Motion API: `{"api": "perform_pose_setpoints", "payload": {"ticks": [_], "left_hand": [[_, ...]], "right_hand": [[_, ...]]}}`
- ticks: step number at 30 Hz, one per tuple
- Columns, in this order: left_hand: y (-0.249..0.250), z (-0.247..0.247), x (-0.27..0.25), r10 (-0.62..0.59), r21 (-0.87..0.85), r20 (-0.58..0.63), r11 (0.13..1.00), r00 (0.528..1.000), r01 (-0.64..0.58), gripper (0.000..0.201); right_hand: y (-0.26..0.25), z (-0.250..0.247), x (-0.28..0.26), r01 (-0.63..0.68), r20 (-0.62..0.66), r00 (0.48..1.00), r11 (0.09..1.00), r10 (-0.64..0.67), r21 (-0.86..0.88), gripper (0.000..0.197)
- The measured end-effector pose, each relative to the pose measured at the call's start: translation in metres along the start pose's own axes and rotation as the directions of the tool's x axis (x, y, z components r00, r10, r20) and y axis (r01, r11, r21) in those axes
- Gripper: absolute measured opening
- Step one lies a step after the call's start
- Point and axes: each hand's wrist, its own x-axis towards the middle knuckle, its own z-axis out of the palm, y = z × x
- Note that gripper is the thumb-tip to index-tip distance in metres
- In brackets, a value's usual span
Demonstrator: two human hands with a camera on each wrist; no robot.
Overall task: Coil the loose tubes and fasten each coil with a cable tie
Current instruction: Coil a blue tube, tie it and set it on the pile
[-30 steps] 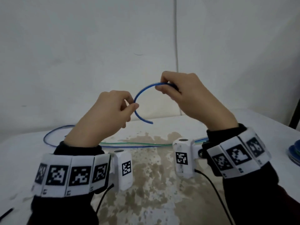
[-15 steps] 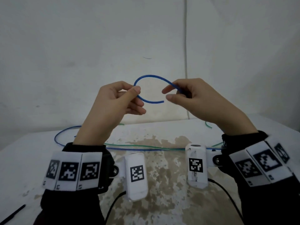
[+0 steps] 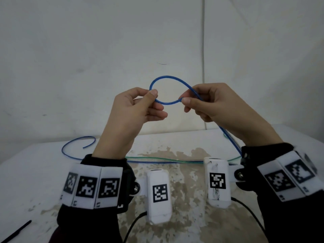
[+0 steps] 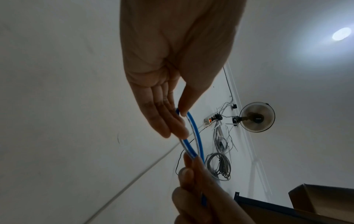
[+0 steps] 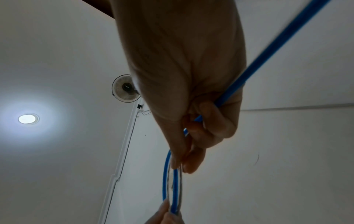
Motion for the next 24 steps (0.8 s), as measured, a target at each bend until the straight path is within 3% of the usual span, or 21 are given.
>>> {"api": "perform_pose_setpoints", "payload": {"ticks": [7,10,12,16,21,24], "left_hand": [[0.003,0.008,-0.004,-0.019,-0.019,0.184,1.000,0.983,0.023,0.013],[0.001,0.016,-0.006,-0.016,0.037,0.212,0.999,0.977,0.008,0.013],[-0.001,0.019,-0.006,-0.021,0.100,0.218,0.995,0.976,-0.001,0.021],[-0.001,0.021,-0.003,-0.040,-0.009,0.243,0.999,0.969,0.043,0.033],[-0.003,0.019,-0.007,0.059,0.040,0.316,0.996,0.947,-0.076,0.033],[-0.003,0.016,-0.008,0.079,0.055,0.377,0.993,0.923,-0.108,0.029]], "right_hand": [[0.000,0.004,0.003,-0.083,-0.052,0.994,0.971,0.097,0.223,0.023],[-0.003,0.009,0.004,-0.126,0.027,0.991,0.875,0.128,0.467,0.027],[-0.006,0.013,0.004,-0.136,0.095,0.990,0.834,0.101,0.535,0.027],[-0.010,0.016,0.002,-0.139,0.152,0.986,0.854,0.072,0.502,0.022],[-0.012,0.014,0.000,-0.167,0.169,0.981,0.871,0.098,0.463,0.014],[-0.011,0.012,-0.001,-0.195,0.210,0.972,0.871,0.109,0.451,0.020]]}}
